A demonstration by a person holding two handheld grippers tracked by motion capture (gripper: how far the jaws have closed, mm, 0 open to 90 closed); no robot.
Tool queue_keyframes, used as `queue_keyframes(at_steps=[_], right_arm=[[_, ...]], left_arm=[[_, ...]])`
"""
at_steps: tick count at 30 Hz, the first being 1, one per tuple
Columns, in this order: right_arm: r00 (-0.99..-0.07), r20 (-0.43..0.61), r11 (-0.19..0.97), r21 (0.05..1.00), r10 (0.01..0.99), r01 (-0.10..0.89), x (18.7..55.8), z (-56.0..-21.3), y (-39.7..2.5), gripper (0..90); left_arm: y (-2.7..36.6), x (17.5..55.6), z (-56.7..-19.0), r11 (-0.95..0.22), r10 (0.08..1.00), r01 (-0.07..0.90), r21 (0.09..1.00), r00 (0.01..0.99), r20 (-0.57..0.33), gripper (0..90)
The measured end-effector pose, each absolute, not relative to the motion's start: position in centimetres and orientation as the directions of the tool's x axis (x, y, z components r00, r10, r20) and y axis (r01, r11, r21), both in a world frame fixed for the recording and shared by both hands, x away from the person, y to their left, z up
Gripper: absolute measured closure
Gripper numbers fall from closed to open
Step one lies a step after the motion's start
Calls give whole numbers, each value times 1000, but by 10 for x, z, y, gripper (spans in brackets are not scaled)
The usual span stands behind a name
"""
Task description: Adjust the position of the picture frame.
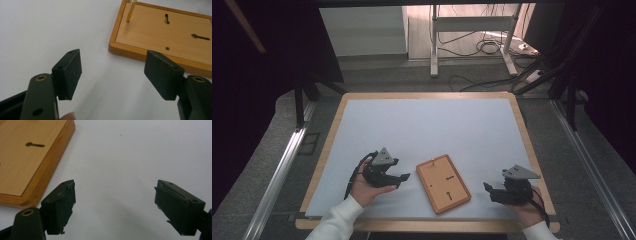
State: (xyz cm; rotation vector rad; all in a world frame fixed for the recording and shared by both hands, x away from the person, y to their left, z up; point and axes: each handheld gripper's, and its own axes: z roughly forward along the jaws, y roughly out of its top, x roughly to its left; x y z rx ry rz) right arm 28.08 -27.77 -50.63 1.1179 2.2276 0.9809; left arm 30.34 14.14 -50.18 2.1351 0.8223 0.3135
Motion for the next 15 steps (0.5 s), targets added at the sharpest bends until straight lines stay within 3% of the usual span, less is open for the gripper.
queue_keyframes(at_steps=[15], right_arm=[[-563, -104, 435, 754, 820, 493, 284, -511, -277, 171]], left_arm=[[105, 320, -502, -470, 625, 451, 759, 777, -75, 301]])
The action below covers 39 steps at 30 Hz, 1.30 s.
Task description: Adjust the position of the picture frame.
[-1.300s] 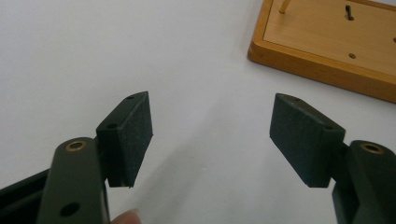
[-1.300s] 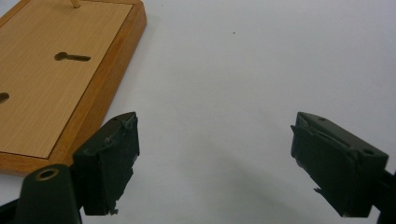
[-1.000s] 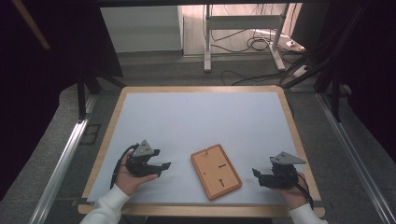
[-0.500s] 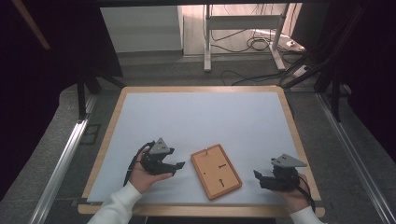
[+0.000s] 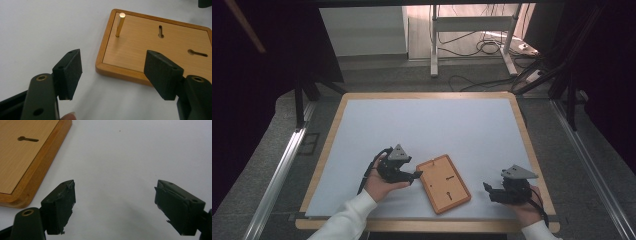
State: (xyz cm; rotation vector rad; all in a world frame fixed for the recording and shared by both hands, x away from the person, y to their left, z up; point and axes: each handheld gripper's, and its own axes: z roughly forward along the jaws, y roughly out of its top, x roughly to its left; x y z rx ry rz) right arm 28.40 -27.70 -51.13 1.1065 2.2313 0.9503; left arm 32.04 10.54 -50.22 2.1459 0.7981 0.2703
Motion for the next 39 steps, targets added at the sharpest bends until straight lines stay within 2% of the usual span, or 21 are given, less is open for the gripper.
queue_keyframes(at_steps=[6, 17, 20, 31, 37, 39], right_arm=[[-569, -109, 441, 752, 815, 489, 284, -512, -275, 171], [-569, -114, 448, 746, 815, 492, 286, -515, -275, 171], [-571, -114, 451, 743, 813, 494, 286, -515, -274, 170], [-573, -123, 462, 737, 810, 494, 286, -517, -273, 170], [-570, -123, 461, 733, 813, 500, 287, -518, -273, 170], [-570, -125, 465, 729, 812, 502, 288, -519, -272, 170]], left_arm=[[90, 333, -502, -474, 613, 442, 761, 786, -75, 301], [66, 352, -516, -482, 610, 437, 759, 790, -67, 362], [63, 356, -520, -480, 614, 440, 759, 786, -67, 406], [53, 356, -523, -472, 601, 411, 780, 797, -56, 676], [51, 357, -523, -458, 590, 422, 782, 803, -88, 825], [50, 356, -522, -467, 592, 418, 779, 802, -76, 836]])
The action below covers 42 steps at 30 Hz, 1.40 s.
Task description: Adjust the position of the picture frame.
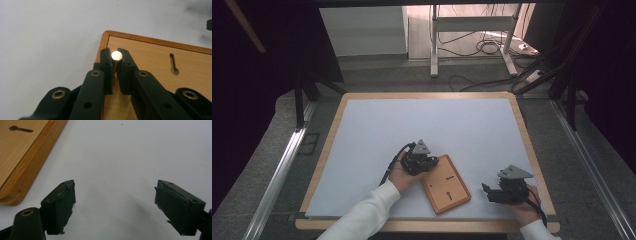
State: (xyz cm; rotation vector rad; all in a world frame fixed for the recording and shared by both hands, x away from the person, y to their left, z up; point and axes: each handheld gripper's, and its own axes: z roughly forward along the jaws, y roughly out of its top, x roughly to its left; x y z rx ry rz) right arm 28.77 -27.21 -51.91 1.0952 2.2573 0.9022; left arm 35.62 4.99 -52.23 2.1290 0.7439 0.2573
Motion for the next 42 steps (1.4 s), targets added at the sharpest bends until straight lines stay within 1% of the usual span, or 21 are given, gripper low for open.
queue_keyframes(at_steps=[4, 11, 22, 33, 42], right_arm=[[-569, -128, 466, 728, 812, 502, 288, -519, -272, 170], [-568, -129, 463, 733, 813, 497, 288, -518, -273, 170], [-569, -131, 466, 733, 812, 496, 288, -517, -274, 170], [-570, -132, 467, 733, 811, 494, 288, -517, -274, 170], [-572, -133, 469, 732, 810, 494, 288, -517, -274, 170]], left_arm=[[51, 358, -521, -458, 590, 439, 773, 801, -105, 838], [50, 359, -519, -459, 594, 456, 762, 795, -118, 837], [52, 357, -508, -494, 593, 447, 746, 800, -87, 836], [76, 359, -495, -460, 601, 457, 762, 792, -112, 839], [104, 363, -490, -437, 604, 462, 772, 787, -129, 838]])
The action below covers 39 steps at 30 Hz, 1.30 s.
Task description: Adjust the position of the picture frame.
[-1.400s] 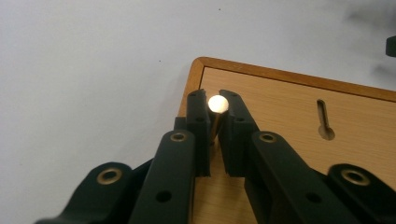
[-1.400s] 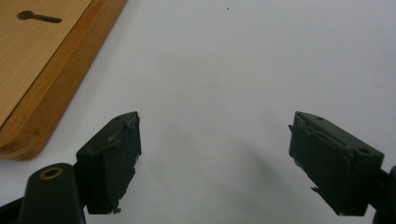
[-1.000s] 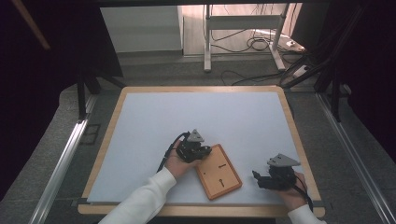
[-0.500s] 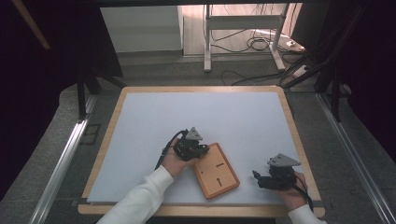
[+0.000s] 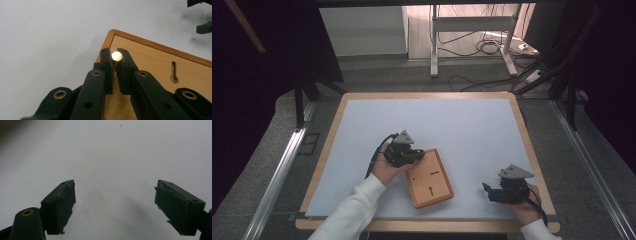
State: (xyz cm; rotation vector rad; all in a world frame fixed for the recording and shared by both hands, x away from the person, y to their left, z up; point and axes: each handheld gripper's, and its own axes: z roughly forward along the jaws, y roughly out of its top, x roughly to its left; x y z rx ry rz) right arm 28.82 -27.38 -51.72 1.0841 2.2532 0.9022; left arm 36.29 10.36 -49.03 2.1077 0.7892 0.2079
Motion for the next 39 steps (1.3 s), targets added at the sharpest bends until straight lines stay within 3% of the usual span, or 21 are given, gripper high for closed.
queue_keyframes(at_steps=[14, 39], right_arm=[[-575, -137, 473, 734, 806, 488, 288, -517, -273, 170], [-576, -150, 473, 750, 803, 463, 287, -515, -271, 170]], left_arm=[[122, 377, -509, -461, 610, 476, 749, 783, -122, 836], [102, 388, -520, -471, 591, 471, 746, 796, -129, 836]])
